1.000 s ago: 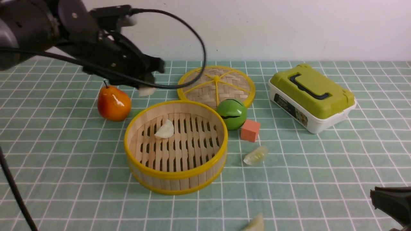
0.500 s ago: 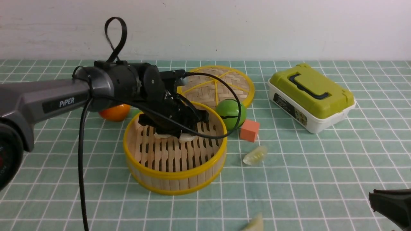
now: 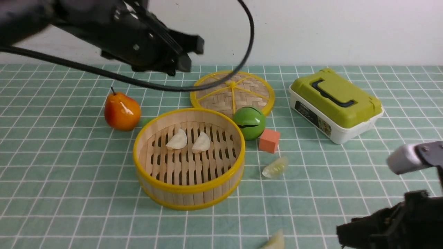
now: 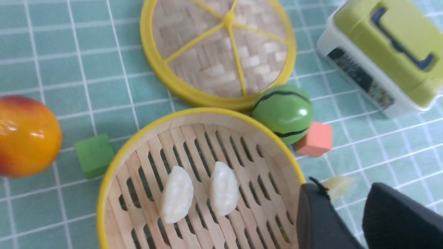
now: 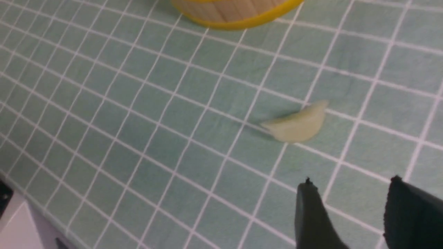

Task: Put the dumplings into the steamer on the table with the blue tablecloth.
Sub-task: 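Reach for and grasp a dumpling lying on the table beside the steamer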

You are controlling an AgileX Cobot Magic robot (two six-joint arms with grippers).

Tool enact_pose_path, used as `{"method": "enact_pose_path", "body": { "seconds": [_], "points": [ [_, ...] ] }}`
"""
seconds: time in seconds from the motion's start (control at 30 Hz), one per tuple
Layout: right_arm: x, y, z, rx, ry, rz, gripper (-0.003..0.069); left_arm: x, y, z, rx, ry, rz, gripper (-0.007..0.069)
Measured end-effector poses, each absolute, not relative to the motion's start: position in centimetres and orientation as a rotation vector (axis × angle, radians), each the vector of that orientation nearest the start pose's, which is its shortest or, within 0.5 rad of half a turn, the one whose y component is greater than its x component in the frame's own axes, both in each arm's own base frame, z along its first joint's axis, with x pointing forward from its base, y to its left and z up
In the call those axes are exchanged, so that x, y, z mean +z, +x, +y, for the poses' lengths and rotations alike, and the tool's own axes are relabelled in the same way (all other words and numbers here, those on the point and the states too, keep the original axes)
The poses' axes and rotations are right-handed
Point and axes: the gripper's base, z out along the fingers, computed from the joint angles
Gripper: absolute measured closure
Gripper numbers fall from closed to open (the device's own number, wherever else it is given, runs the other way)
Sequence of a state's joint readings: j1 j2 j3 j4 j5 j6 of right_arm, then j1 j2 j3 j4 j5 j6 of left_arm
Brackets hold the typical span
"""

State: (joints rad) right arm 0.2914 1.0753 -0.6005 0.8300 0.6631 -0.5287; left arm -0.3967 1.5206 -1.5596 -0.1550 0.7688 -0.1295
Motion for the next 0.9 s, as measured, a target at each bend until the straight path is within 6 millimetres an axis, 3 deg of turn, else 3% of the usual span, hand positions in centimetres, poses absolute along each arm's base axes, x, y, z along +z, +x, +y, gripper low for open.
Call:
{"method": "enact_pose_path", "body": {
  "seconds": [0.13,0.27,0.33,0.43,0.6,0.8,0.9],
  "points": [
    [22.7,19.4,13.2,0.792,-0.377,2.565,0.0329,45.0,24.6,-11.3,-0.46,0.254,2.145,0.0586],
    [20.7,22.1,16.2,0.737,-0.355,2.62,0.0309,44.5,18.7,-8.4,-0.399,0.267,2.105,0.0638],
    [19.7,23.4,17.1,0.713,-0.311,2.663,0.0292,42.9,15.9,-6.8,-0.34,0.275,2.087,0.0638],
    [18.6,24.8,17.7,0.67,-0.268,2.716,0.0272,40.8,13.1,-5.2,-0.283,0.275,2.065,0.0638],
    [17.4,26.3,18.0,0.573,-0.247,2.762,0.026,35.2,8.9,-2.3,-0.134,0.242,2.057,0.0638],
    [15.7,26.4,18.4,0.515,-0.227,2.839,0.0258,28.0,6.5,-0.6,-0.087,0.136,2.13,0.0638],
    [15.7,26.2,19.1,0.509,-0.293,2.831,0.0291,26.5,6.2,-0.5,-0.113,0.123,2.097,0.0638]
  ]
}}
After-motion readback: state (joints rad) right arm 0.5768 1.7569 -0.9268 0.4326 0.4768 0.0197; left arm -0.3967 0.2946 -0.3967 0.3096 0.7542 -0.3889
